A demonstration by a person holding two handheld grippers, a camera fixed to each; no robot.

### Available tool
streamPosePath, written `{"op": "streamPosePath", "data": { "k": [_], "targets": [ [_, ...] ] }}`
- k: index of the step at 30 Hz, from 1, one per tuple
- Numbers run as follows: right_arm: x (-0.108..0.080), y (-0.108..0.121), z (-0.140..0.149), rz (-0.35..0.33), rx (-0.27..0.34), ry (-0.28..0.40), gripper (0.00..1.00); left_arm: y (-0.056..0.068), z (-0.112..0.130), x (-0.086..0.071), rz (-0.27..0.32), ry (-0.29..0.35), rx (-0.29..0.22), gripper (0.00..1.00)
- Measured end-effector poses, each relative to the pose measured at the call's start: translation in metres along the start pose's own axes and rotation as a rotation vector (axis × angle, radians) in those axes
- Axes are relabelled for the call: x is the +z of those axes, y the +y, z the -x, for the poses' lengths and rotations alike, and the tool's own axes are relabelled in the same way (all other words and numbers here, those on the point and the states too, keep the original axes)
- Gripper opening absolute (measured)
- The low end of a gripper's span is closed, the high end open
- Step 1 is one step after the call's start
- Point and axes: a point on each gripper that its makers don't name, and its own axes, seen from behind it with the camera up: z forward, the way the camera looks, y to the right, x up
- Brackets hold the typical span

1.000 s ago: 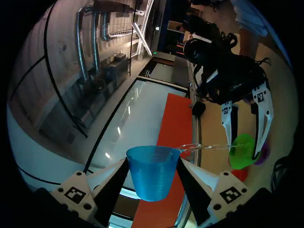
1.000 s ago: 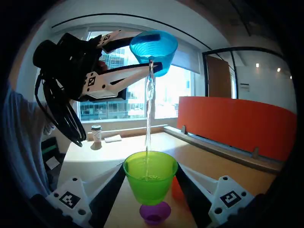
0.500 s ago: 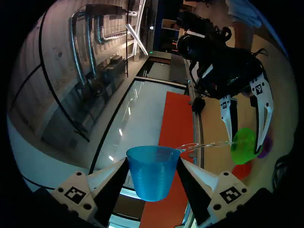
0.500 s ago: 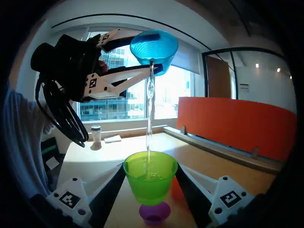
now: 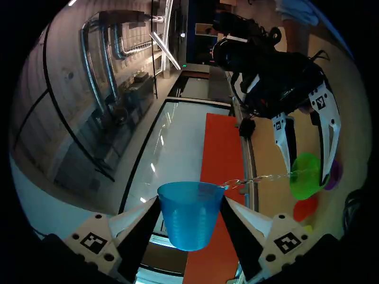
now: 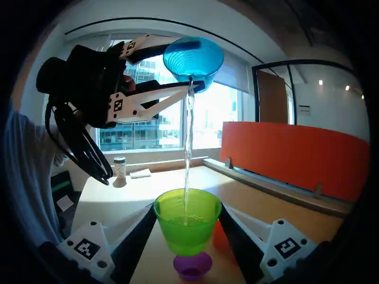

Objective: Pour water

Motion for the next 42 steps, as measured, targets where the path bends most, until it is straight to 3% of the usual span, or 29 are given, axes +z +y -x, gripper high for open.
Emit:
{"op": "streamPosePath", "data": {
  "k": [30, 42],
  "targets": [
    [-0.005, 0.001, -0.004, 0.007, 0.0, 0.012, 0.92, 0.006, -0.012, 0.003, 0.004, 0.007, 0.18, 0.86],
    [-0.004, 0.002, -0.006, 0.01, 0.001, 0.017, 0.92, 0.004, -0.016, 0.001, -0.001, 0.008, 0.224, 0.86]
  ]
}}
